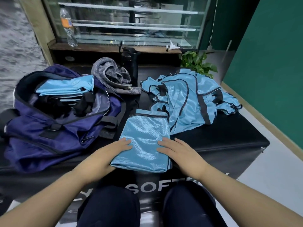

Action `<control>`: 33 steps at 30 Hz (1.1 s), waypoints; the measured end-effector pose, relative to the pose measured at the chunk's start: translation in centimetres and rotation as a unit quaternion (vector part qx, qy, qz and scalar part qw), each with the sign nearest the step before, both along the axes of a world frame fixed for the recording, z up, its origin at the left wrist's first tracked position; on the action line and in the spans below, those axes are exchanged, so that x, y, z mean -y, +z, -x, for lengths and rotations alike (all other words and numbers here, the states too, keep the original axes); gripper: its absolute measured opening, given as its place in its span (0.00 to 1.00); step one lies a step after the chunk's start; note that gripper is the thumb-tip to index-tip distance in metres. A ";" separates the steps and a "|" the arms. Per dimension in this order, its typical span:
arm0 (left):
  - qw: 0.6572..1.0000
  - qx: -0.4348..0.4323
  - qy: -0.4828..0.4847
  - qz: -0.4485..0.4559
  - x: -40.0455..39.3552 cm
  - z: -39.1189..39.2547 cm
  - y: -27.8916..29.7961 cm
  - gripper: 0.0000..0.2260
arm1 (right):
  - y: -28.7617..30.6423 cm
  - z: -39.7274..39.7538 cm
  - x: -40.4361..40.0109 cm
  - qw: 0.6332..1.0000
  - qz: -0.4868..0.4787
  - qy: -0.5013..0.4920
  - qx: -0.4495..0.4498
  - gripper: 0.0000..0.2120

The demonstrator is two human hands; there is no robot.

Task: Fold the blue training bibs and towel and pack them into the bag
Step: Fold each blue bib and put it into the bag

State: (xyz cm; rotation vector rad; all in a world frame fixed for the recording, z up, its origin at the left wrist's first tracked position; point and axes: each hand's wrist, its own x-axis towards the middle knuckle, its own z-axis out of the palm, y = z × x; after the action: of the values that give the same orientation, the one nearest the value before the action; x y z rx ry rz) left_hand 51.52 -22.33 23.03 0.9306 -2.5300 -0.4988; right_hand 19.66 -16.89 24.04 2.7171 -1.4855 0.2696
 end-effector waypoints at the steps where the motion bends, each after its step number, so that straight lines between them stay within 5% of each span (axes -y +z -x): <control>1: 0.998 -0.046 0.020 -0.034 -0.2 0.1 0.0 0.27 | -0.4 -0.3 0.1 0.999 -0.004 -0.010 0.037 0.28; 5: 0.971 -0.155 0.104 -0.149 -0.5 0.6 0.7 0.29 | -0.5 -1.1 0.3 0.973 -0.044 -0.078 0.211 0.28; 8: 0.944 -0.209 0.140 -0.215 -0.5 1.3 1.2 0.25 | 0.3 -1.8 0.4 0.943 -0.091 -0.143 0.288 0.14; 10: 0.938 -0.206 0.170 -0.219 -0.4 2.3 1.7 0.21 | 1.3 -2.2 0.4 0.897 -0.137 -0.201 0.370 0.09; 15: 0.917 -0.158 0.297 -0.212 0.5 4.6 2.8 0.12 | 3.3 -2.3 0.6 0.785 -0.223 -0.263 0.516 0.16; 19: 0.909 -0.123 0.331 -0.220 0.7 4.9 3.0 0.24 | 3.7 -2.5 1.0 0.777 -0.240 -0.266 0.518 0.17; 29: 0.905 0.021 0.404 -0.131 1.3 6.5 3.2 0.16 | 3.8 -3.3 4.8 0.854 -0.220 -0.342 0.325 0.19; 33: 0.891 0.062 0.425 -0.149 1.9 7.4 3.7 0.23 | 4.1 -3.4 5.9 0.854 -0.242 -0.373 0.271 0.20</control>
State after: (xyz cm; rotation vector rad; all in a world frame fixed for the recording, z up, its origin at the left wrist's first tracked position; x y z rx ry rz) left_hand 44.16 -24.27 26.71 2.0760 -1.8713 -0.5413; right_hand 23.06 -22.79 28.10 2.1477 -2.9709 0.7378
